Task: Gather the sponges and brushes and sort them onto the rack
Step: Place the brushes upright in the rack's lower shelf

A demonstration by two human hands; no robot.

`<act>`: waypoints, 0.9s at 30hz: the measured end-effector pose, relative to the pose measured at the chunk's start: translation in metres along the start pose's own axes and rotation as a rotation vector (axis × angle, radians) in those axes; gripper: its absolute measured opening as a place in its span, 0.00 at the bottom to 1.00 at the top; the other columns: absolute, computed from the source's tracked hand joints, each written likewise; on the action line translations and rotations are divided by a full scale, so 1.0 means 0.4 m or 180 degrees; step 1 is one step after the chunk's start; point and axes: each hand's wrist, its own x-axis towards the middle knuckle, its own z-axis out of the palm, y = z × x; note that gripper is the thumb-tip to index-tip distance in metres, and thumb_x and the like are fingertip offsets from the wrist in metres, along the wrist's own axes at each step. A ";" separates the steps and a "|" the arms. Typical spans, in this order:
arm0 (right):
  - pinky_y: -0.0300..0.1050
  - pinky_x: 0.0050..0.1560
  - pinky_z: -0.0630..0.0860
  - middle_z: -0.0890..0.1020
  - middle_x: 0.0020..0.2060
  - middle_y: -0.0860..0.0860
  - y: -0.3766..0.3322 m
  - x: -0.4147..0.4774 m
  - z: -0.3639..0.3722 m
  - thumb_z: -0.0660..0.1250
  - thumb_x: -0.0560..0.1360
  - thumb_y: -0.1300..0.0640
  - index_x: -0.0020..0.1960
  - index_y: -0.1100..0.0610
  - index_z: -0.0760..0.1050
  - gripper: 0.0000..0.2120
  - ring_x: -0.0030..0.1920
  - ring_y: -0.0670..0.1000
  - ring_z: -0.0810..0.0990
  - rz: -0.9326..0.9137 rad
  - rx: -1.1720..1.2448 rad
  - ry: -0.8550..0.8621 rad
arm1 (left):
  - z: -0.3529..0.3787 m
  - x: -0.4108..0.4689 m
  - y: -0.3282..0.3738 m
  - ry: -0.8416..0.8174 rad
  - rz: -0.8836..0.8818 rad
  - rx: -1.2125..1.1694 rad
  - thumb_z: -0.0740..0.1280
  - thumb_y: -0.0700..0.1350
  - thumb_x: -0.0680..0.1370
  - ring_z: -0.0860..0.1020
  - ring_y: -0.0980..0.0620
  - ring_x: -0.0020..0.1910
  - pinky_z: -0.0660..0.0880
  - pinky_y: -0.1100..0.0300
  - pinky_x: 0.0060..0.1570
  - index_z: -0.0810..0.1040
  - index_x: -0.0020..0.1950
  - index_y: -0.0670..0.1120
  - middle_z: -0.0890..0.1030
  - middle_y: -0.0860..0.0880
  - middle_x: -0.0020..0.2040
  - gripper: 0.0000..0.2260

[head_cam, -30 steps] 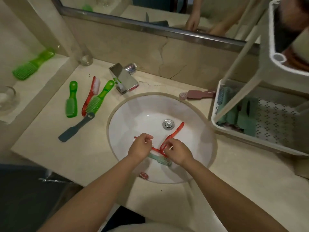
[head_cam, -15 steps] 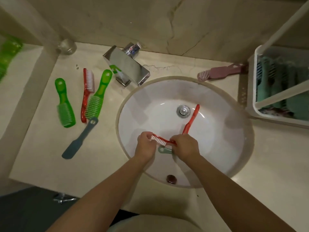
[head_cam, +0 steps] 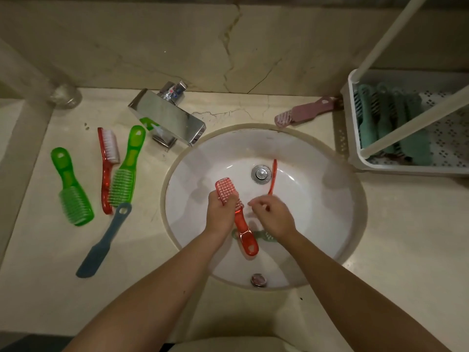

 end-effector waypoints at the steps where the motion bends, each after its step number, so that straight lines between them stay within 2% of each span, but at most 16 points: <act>1: 0.47 0.53 0.75 0.78 0.53 0.46 0.004 0.006 -0.005 0.64 0.75 0.50 0.48 0.47 0.81 0.07 0.53 0.47 0.76 0.0028 -0.0218 0.0322 | -0.002 0.000 0.001 -0.0084 -0.0061 -0.0171 0.64 0.45 0.79 0.83 0.44 0.42 0.79 0.50 0.43 0.69 0.57 0.45 0.79 0.45 0.46 0.09; 3: 0.48 0.55 0.74 0.72 0.60 0.49 0.009 0.017 -0.011 0.67 0.73 0.51 0.56 0.48 0.79 0.12 0.60 0.50 0.73 0.0152 -0.0714 0.0561 | -0.010 -0.002 0.002 -0.0180 -0.0101 -0.0269 0.62 0.46 0.80 0.83 0.47 0.37 0.80 0.50 0.38 0.68 0.57 0.49 0.78 0.46 0.43 0.07; 5: 0.51 0.57 0.74 0.69 0.64 0.52 0.014 0.023 -0.006 0.71 0.72 0.49 0.66 0.52 0.70 0.25 0.63 0.54 0.71 0.0337 -0.1031 0.0493 | -0.021 -0.006 0.000 -0.0205 -0.0087 -0.0321 0.62 0.48 0.80 0.81 0.49 0.31 0.78 0.55 0.34 0.69 0.57 0.50 0.77 0.45 0.41 0.07; 7: 0.53 0.57 0.75 0.70 0.64 0.53 0.018 0.027 0.004 0.74 0.68 0.45 0.69 0.56 0.61 0.36 0.63 0.56 0.72 0.0656 -0.1182 0.0410 | -0.027 -0.010 -0.006 -0.0214 -0.0065 -0.0358 0.62 0.49 0.80 0.78 0.51 0.27 0.76 0.58 0.30 0.70 0.54 0.52 0.76 0.45 0.40 0.04; 8: 0.54 0.57 0.75 0.71 0.62 0.54 0.021 0.028 0.009 0.75 0.67 0.44 0.68 0.57 0.61 0.38 0.61 0.56 0.72 0.0799 -0.1299 0.0340 | -0.029 -0.013 -0.009 -0.0222 -0.0052 -0.0343 0.62 0.49 0.80 0.76 0.53 0.26 0.75 0.59 0.29 0.70 0.52 0.53 0.76 0.45 0.40 0.03; 12: 0.51 0.52 0.76 0.76 0.53 0.53 0.043 0.034 0.019 0.71 0.70 0.46 0.59 0.57 0.66 0.25 0.54 0.55 0.75 0.0959 -0.1688 0.0197 | -0.031 -0.021 -0.019 -0.0265 0.0022 -0.0152 0.62 0.50 0.80 0.74 0.54 0.27 0.73 0.60 0.27 0.69 0.54 0.51 0.76 0.46 0.40 0.05; 15: 0.50 0.50 0.76 0.79 0.48 0.53 0.059 0.035 0.019 0.62 0.75 0.48 0.53 0.57 0.70 0.13 0.49 0.56 0.78 0.0871 -0.1680 0.0320 | -0.027 -0.029 -0.017 -0.0267 -0.0050 -0.0079 0.64 0.50 0.79 0.73 0.53 0.28 0.72 0.60 0.27 0.70 0.53 0.47 0.76 0.46 0.40 0.08; 17: 0.50 0.48 0.77 0.80 0.42 0.52 0.062 0.028 0.014 0.56 0.78 0.43 0.48 0.56 0.71 0.16 0.44 0.57 0.79 0.0929 -0.1316 0.0486 | -0.023 -0.035 -0.015 -0.0362 -0.0071 0.0066 0.67 0.49 0.77 0.75 0.54 0.28 0.74 0.60 0.28 0.72 0.51 0.47 0.78 0.46 0.40 0.09; 20: 0.50 0.43 0.78 0.79 0.38 0.49 0.057 0.009 -0.009 0.61 0.75 0.40 0.46 0.54 0.73 0.17 0.40 0.53 0.80 0.0767 -0.0596 0.0769 | -0.005 -0.050 -0.006 -0.0449 0.0092 0.0349 0.71 0.47 0.73 0.78 0.57 0.29 0.75 0.62 0.30 0.73 0.51 0.47 0.79 0.47 0.40 0.11; 24: 0.40 0.37 0.73 0.80 0.36 0.44 0.026 -0.036 -0.063 0.71 0.67 0.48 0.44 0.51 0.76 0.10 0.38 0.46 0.78 0.0249 0.0413 0.1061 | 0.039 -0.081 0.014 -0.0468 0.0524 0.0399 0.73 0.44 0.72 0.78 0.56 0.31 0.75 0.63 0.29 0.74 0.47 0.45 0.79 0.47 0.38 0.10; 26: 0.41 0.39 0.75 0.82 0.36 0.47 0.006 -0.055 -0.093 0.73 0.66 0.51 0.42 0.54 0.79 0.09 0.37 0.46 0.79 0.0201 0.0955 0.1117 | 0.064 -0.098 0.031 -0.0494 0.0756 0.0404 0.73 0.44 0.72 0.78 0.53 0.32 0.76 0.61 0.31 0.74 0.46 0.45 0.80 0.46 0.38 0.09; 27: 0.45 0.42 0.77 0.83 0.36 0.52 -0.003 -0.064 -0.110 0.73 0.67 0.55 0.43 0.58 0.79 0.08 0.37 0.48 0.80 0.0231 0.1276 0.1132 | 0.075 -0.108 0.040 -0.0484 0.0831 0.0381 0.72 0.45 0.72 0.79 0.53 0.32 0.77 0.60 0.31 0.75 0.46 0.45 0.80 0.47 0.37 0.09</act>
